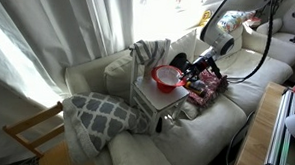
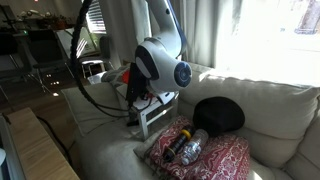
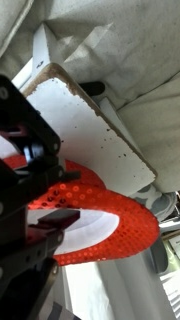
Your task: Hang the striped cloth on the backrest of the wooden chair then flip the orange hat over on the seat
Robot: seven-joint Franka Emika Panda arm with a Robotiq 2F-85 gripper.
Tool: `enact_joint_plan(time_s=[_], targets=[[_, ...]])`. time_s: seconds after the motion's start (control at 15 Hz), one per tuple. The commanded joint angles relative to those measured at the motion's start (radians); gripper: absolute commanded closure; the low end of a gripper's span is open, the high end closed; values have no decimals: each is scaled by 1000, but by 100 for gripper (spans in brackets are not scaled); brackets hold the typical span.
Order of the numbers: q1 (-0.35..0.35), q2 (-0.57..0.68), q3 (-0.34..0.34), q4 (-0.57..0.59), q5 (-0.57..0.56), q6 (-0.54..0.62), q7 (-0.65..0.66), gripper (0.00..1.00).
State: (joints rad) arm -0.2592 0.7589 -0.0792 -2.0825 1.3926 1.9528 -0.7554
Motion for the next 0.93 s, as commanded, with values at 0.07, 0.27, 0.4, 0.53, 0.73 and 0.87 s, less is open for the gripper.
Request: enact_joint_plan(time_s=[0.07, 0.27, 0.4, 0.53, 0.73, 0.87], targets=[[24, 4, -16, 17, 14, -26, -24, 99], [54, -56, -14, 2, -20, -43, 6, 100], [103, -133, -27, -21, -104, -47, 75, 99], [151, -207, -40, -34, -219, -22, 175, 99], [202, -321, -37, -40, -384, -6, 372, 99], [237, -380, -21, -19, -496, -7, 512, 99]])
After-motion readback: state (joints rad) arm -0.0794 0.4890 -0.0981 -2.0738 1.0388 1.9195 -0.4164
